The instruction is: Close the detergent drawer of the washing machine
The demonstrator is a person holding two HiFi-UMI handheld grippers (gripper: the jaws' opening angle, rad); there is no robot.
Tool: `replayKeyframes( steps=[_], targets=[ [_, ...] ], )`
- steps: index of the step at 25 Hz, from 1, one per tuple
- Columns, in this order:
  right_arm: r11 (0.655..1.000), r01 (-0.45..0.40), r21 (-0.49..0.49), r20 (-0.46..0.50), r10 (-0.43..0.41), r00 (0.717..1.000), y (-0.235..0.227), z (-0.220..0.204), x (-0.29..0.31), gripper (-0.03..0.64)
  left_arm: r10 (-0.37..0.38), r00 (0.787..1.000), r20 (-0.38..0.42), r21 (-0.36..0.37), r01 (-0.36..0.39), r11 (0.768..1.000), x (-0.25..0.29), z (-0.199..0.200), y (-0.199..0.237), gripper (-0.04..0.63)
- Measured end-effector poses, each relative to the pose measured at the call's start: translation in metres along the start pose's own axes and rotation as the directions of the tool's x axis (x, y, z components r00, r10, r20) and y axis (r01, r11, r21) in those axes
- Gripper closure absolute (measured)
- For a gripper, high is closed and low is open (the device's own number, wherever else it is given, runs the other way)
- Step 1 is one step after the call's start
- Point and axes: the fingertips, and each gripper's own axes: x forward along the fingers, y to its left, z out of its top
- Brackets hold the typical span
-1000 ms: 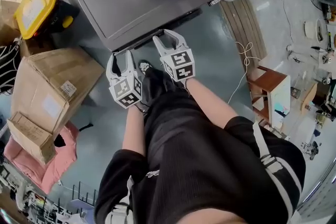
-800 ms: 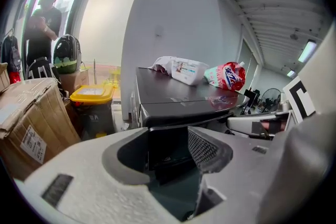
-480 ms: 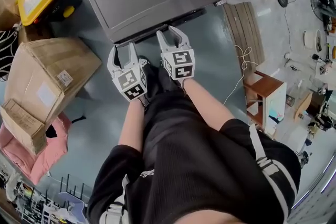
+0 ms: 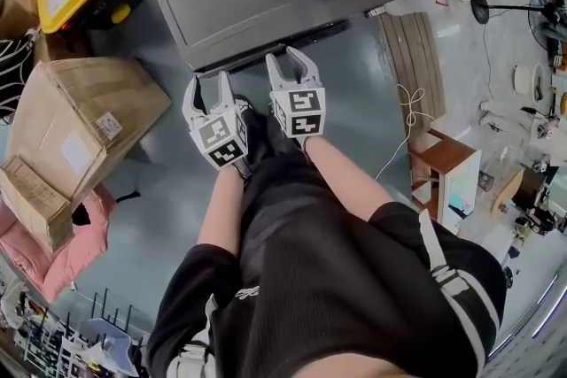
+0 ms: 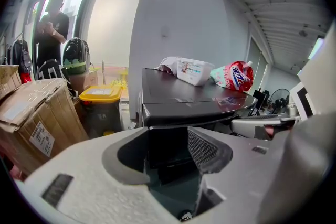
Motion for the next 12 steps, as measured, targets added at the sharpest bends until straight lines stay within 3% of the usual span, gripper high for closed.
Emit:
replayKeyframes(
  steps=[12],
  targets=[
    [1.000,-0.012,-0.006,-0.015,0.012,1.000,0.0002,0.0000,0.0022,0.480,-0.009,1.000,-0.012,-0.004,0.009,1.000,0.0019,0.0002,0.0006,0.362]
  ],
)
